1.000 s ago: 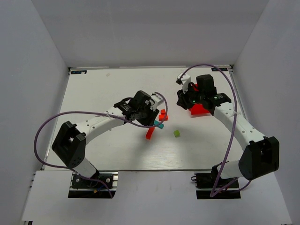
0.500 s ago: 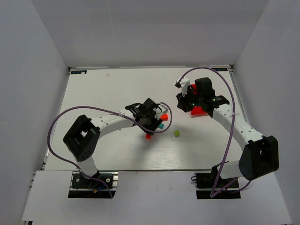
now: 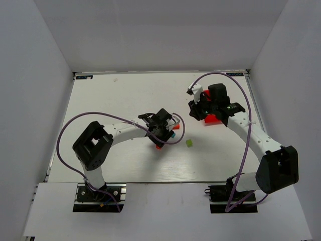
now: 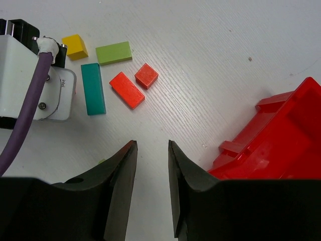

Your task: Build the wood block tower

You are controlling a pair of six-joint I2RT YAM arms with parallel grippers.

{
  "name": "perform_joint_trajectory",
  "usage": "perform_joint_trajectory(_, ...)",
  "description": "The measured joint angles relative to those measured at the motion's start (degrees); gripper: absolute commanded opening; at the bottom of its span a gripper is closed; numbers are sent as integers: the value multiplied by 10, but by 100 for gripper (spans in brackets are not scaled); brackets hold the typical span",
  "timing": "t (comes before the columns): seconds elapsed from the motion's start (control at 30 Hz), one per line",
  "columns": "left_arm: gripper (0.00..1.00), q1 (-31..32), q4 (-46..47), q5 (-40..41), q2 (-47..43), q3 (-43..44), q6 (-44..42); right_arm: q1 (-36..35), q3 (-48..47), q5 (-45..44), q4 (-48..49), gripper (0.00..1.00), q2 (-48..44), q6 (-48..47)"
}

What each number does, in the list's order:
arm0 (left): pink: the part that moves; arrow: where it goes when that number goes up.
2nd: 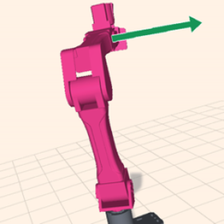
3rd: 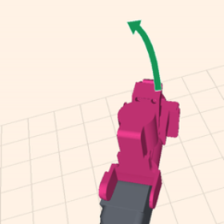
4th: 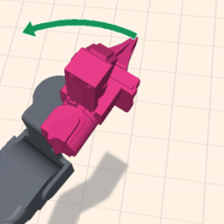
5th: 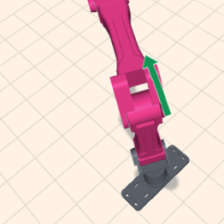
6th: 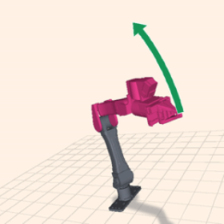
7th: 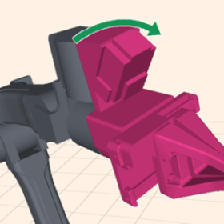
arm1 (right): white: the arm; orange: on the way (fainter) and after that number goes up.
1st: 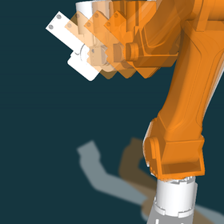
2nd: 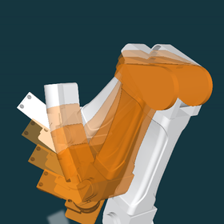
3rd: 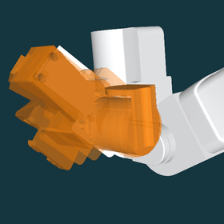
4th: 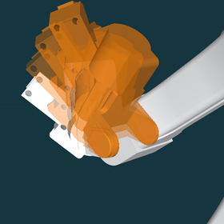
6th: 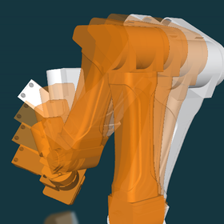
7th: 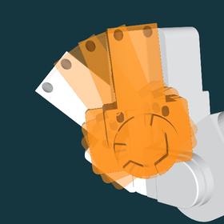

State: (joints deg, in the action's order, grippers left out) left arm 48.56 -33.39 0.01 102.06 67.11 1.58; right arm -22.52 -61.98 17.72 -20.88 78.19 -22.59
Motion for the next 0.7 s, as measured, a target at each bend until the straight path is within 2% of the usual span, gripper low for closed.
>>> perform_joint_trajectory(0.27,61,0,3,15,-9,0,3,-1,0,2,0,38,-7,-2)
perform_joint_trajectory(0.53,61,-12,39,50,-98,-3,8,-1,8,4,0,38,-10,-2)
perform_joint_trajectory(0.7,61,-24,41,72,-62,18,9,-1,9,7,0,38,-14,-2)
